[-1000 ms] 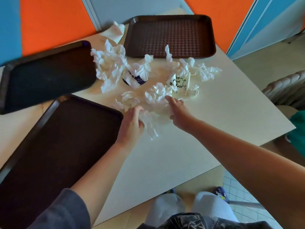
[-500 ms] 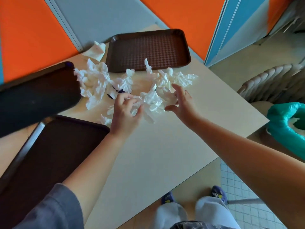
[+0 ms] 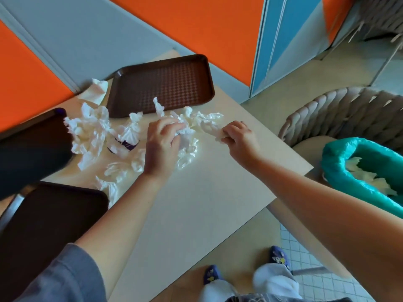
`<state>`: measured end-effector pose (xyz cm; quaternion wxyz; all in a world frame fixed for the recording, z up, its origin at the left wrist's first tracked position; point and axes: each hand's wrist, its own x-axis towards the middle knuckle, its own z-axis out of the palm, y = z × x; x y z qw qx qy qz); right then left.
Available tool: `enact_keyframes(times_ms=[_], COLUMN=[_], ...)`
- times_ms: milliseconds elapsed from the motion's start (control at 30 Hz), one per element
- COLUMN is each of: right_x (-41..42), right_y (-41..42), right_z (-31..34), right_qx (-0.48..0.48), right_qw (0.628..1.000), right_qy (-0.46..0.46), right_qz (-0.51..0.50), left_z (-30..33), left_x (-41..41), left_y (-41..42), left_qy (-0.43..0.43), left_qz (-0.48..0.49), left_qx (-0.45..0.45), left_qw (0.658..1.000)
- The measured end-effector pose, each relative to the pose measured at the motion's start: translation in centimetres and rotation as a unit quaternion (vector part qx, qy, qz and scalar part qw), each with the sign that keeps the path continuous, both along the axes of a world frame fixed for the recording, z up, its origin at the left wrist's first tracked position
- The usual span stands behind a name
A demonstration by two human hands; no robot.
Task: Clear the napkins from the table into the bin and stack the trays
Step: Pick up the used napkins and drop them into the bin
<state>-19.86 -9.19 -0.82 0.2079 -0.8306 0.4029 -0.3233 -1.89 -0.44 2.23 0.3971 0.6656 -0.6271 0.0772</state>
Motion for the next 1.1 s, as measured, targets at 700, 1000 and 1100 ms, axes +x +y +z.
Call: enact_keyframes(times_ms=[700,1000,1100], right_x=[-19.9,-18.9,-18.6], right_y=[-5.8,-5.7,-6.1], right_z=[-3.7,-4.9,-4.3], right_qx=[0.183,0.209,0.175], right_qw=[0.983,0.975,0.983], right_qy=[0.010,0.023,0.018], right_qz=[-0.005,0.072,0.055], left_z=[-5.7,-5.8,-5.8], left_x=[-21.6,-24.2,-23.4], left_y=[-9.6,-9.6,-9.3], left_qy=[0.085,0.272,0.292], left_qz=[-0.137,-0.134,-0.169], left_qx=[0.171,0.239,0.236], left_qw=[0.972,0.923,0.911])
